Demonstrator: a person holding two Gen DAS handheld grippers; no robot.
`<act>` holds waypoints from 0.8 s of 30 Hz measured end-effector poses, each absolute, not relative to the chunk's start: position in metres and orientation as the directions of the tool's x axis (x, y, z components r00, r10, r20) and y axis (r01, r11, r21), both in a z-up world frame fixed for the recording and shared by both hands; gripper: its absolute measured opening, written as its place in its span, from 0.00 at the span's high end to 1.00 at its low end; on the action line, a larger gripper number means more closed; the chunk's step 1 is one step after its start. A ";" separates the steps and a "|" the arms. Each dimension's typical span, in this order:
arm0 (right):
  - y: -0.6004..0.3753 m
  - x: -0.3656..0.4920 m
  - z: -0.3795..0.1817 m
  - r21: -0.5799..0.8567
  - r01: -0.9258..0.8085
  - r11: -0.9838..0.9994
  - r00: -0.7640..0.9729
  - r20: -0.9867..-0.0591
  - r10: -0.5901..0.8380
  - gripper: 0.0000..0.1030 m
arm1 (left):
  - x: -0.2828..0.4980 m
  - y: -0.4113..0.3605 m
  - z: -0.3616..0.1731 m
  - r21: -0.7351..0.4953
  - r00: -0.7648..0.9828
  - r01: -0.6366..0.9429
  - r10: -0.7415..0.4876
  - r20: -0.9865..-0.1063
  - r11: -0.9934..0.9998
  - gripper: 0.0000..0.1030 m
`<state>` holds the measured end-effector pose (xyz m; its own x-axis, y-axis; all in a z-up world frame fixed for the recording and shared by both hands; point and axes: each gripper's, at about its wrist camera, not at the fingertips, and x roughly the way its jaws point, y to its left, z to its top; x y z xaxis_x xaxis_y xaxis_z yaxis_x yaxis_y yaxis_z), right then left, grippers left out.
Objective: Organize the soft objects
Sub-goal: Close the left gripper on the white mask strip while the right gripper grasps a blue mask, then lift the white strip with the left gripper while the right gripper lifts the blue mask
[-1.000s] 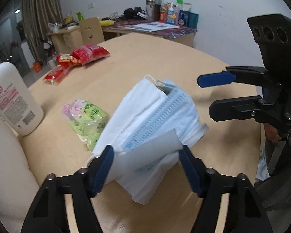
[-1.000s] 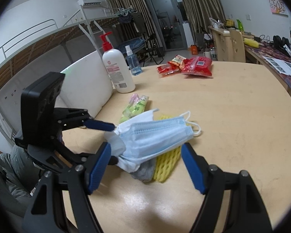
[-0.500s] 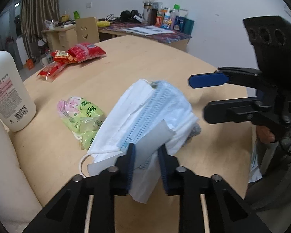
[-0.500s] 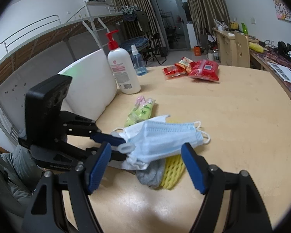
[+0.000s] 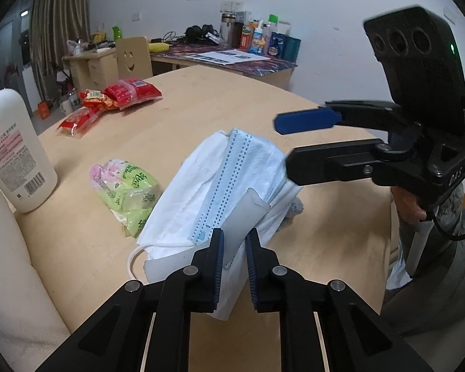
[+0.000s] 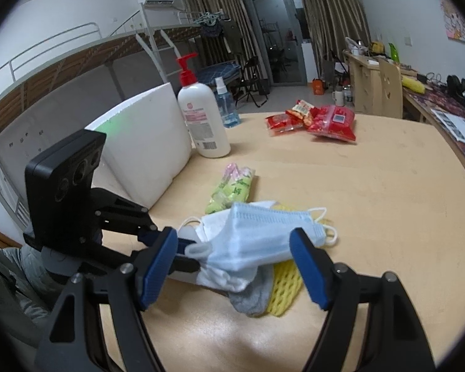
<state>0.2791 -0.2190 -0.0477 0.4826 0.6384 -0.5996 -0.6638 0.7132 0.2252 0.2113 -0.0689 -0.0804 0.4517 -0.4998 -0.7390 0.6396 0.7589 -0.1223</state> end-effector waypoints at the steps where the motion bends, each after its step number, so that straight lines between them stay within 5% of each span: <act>1: -0.216 0.281 -0.049 0.209 -0.658 0.724 0.492 -0.609 0.622 0.24 | 0.210 -0.069 -0.080 -0.120 0.453 0.642 -0.501 -0.737 0.757 0.85; 5: -0.209 0.287 -0.057 0.195 -0.653 0.732 0.484 -0.636 0.601 0.24 | 0.210 -0.069 -0.079 -0.124 0.448 0.654 -0.514 -0.732 0.746 0.85; 8: -0.206 0.290 -0.061 0.199 -0.652 0.732 0.468 -0.653 0.595 0.52 | 0.210 -0.070 -0.080 -0.128 0.440 0.658 -0.517 -0.735 0.742 0.85; 15: -0.219 0.286 -0.063 0.227 -0.623 0.749 0.472 -0.654 0.591 0.79 | 0.209 -0.070 -0.079 -0.133 0.444 0.657 -0.524 -0.727 0.742 0.85; 24: -0.224 0.285 -0.063 0.238 -0.604 0.761 0.485 -0.648 0.587 0.82 | 0.210 -0.067 -0.075 -0.164 0.440 0.662 -0.556 -0.705 0.732 0.85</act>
